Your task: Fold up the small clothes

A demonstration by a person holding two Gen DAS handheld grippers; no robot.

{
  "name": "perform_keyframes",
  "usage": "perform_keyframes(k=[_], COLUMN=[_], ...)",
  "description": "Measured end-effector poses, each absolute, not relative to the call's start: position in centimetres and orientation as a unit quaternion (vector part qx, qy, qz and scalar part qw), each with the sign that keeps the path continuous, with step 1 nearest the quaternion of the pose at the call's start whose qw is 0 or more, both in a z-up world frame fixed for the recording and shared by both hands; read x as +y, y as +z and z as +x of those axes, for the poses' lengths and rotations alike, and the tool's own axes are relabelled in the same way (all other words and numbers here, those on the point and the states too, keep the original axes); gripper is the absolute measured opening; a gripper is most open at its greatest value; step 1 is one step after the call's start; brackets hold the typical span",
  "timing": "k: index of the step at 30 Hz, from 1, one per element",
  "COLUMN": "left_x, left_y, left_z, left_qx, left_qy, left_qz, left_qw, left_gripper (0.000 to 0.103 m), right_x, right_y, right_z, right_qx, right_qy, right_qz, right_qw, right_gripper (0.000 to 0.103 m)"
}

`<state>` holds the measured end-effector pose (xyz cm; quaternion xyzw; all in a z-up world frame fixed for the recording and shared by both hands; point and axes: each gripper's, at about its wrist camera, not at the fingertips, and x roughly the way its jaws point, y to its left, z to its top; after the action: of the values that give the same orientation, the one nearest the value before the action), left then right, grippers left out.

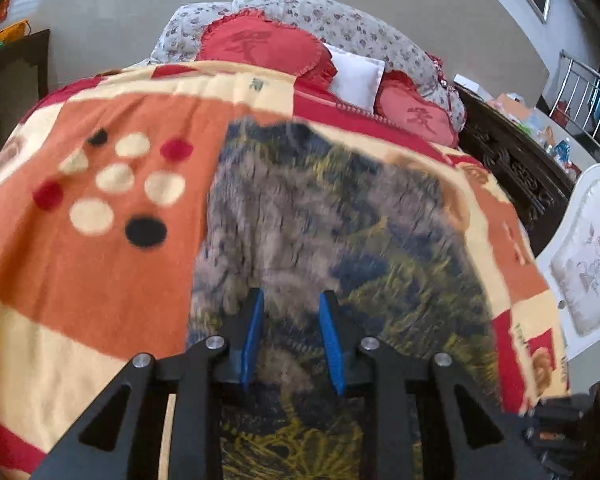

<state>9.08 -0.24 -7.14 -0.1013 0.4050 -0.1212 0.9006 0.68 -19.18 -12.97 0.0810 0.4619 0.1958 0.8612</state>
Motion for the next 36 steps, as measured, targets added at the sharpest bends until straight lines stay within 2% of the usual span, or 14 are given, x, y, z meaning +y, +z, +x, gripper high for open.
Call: perform_keyframes(k=[3, 7, 10, 12, 13, 14, 15, 18, 23, 30, 31, 34, 36], left_x=[0.2, -1.5, -2.9, -3.8, -4.1, -4.4, -4.7, -5.2, -5.0, -2.5, -2.4, -2.5, -2.5], left_y=[-4.0, -3.3, -6.1, -9.1, -9.6, -9.7, -9.8, -9.9, -7.6, -4.5, -4.6, -4.9, -4.6], left_z=[11.2, 17.4, 20.4, 21.6, 21.4, 21.2, 21.1, 21.0, 18.0, 7.9, 6.7, 3.4, 1.5], left_qx=[0.381, 0.411, 0.446, 0.475, 0.464, 0.459, 0.459, 0.460, 0.438, 0.399, 0.406, 0.433, 0.438], left_qy=[-0.112, -0.106, -0.083, -0.081, -0.080, -0.085, -0.087, -0.094, -0.082, -0.098, -0.092, -0.043, -0.015], left_qz=[-0.114, -0.112, -0.092, -0.072, -0.057, -0.054, -0.048, -0.034, -0.024, -0.048, -0.039, 0.008, 0.024], left_qw=[0.911, 0.898, 0.886, 0.873, 0.880, 0.883, 0.883, 0.882, 0.895, 0.911, 0.908, 0.900, 0.898], left_gripper=[0.052, 0.052, 0.052, 0.058, 0.060, 0.069, 0.073, 0.079, 0.074, 0.074, 0.075, 0.078, 0.091], right_x=[-18.9, -16.5, -14.9, -15.6, -16.1, -16.4, -16.5, -16.5, -16.5, -20.8, -21.1, -21.9, -22.3], right_y=[-9.3, -7.1, -9.8, -13.9, -14.3, -14.6, -14.8, -15.2, -15.4, -13.1, -12.5, -11.0, -10.4], right_z=[2.2, 6.6, 10.8, 12.7, 12.4, 11.9, 11.5, 10.2, 9.8, 6.9, 5.7, 1.9, -0.9], right_qx=[0.410, 0.381, 0.427, 0.474, 0.448, 0.433, 0.418, 0.391, 0.378, 0.377, 0.375, 0.398, 0.416], right_qy=[0.177, 0.150, 0.116, 0.106, 0.117, 0.128, 0.134, 0.138, 0.145, 0.160, 0.149, 0.070, 0.042], right_qz=[0.075, 0.060, 0.038, 0.049, 0.054, 0.051, 0.050, 0.041, 0.048, 0.136, 0.135, 0.096, 0.086], right_qw=[0.892, 0.910, 0.896, 0.873, 0.885, 0.891, 0.897, 0.909, 0.913, 0.902, 0.905, 0.910, 0.904], right_gripper=[0.013, 0.013, 0.013, 0.012, 0.010, 0.009, 0.009, 0.009, 0.010, 0.011, 0.015, 0.028, 0.028])
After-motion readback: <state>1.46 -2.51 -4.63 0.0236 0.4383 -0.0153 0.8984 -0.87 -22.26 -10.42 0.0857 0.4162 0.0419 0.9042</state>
